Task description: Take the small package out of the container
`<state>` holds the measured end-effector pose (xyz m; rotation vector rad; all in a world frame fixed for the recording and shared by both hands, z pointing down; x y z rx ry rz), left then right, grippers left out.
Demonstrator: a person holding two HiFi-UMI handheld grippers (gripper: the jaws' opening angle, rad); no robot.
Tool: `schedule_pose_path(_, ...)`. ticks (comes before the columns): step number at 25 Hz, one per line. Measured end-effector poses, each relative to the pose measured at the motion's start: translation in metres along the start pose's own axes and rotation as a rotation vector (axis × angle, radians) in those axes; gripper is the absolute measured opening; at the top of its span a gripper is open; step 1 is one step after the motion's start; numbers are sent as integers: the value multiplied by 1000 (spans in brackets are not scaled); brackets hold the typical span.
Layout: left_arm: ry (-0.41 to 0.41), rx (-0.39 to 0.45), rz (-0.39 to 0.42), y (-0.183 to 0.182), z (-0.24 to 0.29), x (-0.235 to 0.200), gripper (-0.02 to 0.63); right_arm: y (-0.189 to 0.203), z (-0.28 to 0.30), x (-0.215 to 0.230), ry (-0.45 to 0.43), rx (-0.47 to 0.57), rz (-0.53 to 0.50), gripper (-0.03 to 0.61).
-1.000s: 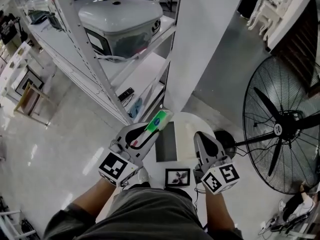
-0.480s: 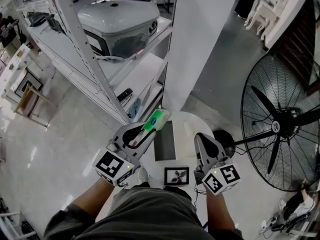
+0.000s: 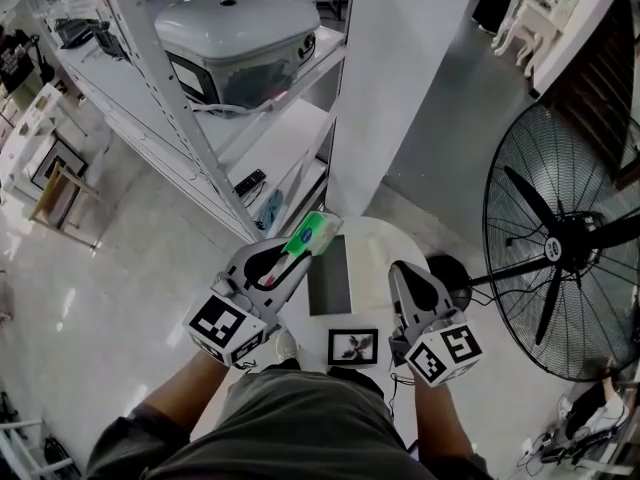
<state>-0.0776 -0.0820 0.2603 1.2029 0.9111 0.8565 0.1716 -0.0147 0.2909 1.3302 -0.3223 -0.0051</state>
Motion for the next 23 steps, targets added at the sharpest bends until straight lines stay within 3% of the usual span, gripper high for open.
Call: schedule_pose_path(23, -6, 0, -23, 10, 1, 14, 103, 10, -6, -2, -21, -23, 5, 21)
Point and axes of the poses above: the fingertips, and each gripper's own axes: z forward along the fingers, x to its right, y out of its underside, the point moved 8 cm from there along -z, backward along the fingers, and after that the axes turned 11 degrees about y, right-handed, at the moved point
